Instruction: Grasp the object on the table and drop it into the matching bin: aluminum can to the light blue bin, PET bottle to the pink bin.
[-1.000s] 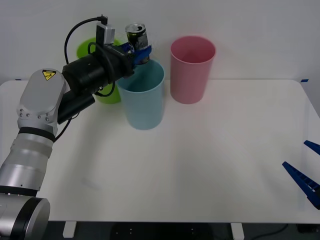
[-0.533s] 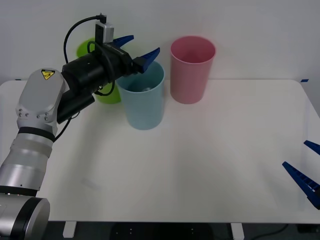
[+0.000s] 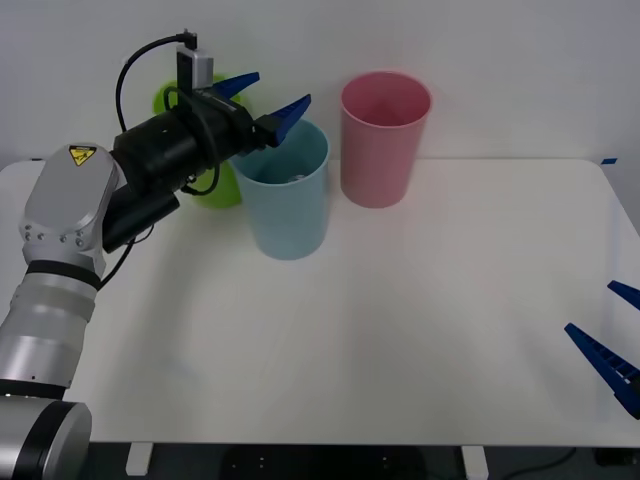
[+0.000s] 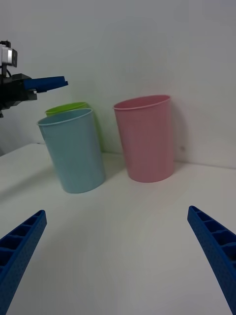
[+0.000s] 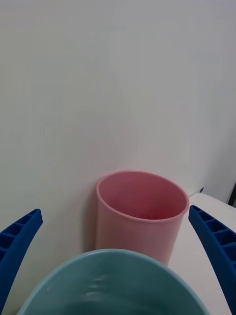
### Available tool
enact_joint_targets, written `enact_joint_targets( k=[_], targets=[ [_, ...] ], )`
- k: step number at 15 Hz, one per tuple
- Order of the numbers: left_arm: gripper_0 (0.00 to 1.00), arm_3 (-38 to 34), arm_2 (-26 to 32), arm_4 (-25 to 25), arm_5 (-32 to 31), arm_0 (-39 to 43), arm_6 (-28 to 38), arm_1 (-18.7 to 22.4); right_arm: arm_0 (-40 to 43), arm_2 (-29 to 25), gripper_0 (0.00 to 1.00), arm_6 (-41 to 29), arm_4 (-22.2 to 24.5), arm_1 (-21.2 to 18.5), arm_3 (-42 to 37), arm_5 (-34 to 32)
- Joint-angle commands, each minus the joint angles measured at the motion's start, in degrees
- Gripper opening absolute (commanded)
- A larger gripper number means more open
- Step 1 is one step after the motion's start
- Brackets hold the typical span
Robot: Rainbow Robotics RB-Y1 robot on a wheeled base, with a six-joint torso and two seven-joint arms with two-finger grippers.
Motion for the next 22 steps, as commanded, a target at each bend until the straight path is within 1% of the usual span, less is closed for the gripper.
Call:
enact_joint_targets(
  k=[1,6,9,13,15,18,22],
  targets=[
    [1.00,-3.7,1.1,2.5,-0.2,3.6,-0.7,0.3,0.0,0.0,1.00,0.0,0.0,0.0,0.0,0.0],
    [1.00,-11.8,4.2,4.5,-2.1,11.4,-1.5,0.6,0.0,0.0,1.00,0.0,0.0,0.0,0.0,0.0],
    [1.00,-16.0,6.0,6.8,-3.7,16.3,-1.9,2.2,0.0,0.0,1.00,0.0,0.0,0.0,0.0,0.0],
    [1.00,-18.9,12.4,6.9,-10.5,21.4,-2.0,3.8,0.0,0.0,1.00,0.0,0.0,0.0,0.0,0.0],
    [1.00,-20.0,14.9,7.2,-12.6,23.6,-2.2,4.8,0.0,0.0,1.00,0.0,0.0,0.0,0.0,0.0],
    [1.00,-20.3,19.6,7.2,-17.2,26.7,-2.3,8.0,0.0,0.0,1.00,0.0,0.0,0.0,0.0,0.0],
    [1.00,-20.5,24.9,7.6,-23.0,30.9,-2.6,13.2,0.0,0.0,1.00,0.0,0.0,0.0,0.0,0.0]
  ],
)
